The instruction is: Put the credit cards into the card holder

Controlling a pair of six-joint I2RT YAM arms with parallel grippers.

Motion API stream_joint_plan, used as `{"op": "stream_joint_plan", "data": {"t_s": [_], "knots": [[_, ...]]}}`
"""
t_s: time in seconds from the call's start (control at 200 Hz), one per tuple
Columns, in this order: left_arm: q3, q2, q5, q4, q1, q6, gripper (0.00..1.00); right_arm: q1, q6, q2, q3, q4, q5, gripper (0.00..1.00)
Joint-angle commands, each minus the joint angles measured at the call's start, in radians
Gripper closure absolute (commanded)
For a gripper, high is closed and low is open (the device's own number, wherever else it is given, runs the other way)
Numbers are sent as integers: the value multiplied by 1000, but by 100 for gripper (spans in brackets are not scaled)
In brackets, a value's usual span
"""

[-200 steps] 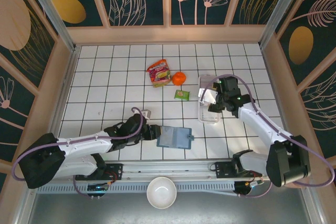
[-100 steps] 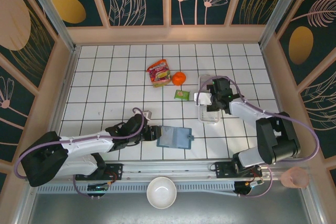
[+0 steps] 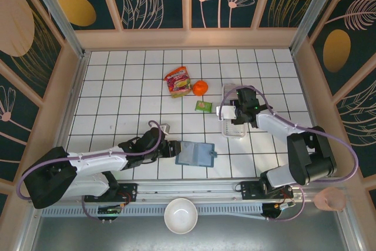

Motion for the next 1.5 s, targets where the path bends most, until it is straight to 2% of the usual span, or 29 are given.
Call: {"op": "stream_joint_plan", "data": {"t_s": [0.0,0.37,0.576,0.741,0.841,1.011,1.081,1.371,1.496], "knots": [[-11,8,11,22,-2,-13,49,5,-17,-30,51,44,9,52],[-8,23,25,36,-3,-17,51,-2,-12,-67,56,8,10,71],[-8,30,32,43,-3,-17,52,-4,-3,-85,58,-11,14,75],[-11,31,32,50,-3,-17,53,-2,0,-103,52,-31,21,83],[-12,37,38,59,-3,-17,54,-3,8,-116,52,-42,24,92],[-12,40,43,63,-2,-15,54,3,36,-142,62,-92,22,94],[-12,39,44,63,-2,-13,54,7,50,-161,66,-119,22,98],[-15,4,25,48,-3,-15,54,77,190,-301,85,-279,23,100],[-17,-20,15,31,-2,-11,54,168,364,-397,107,-329,33,100]]}}
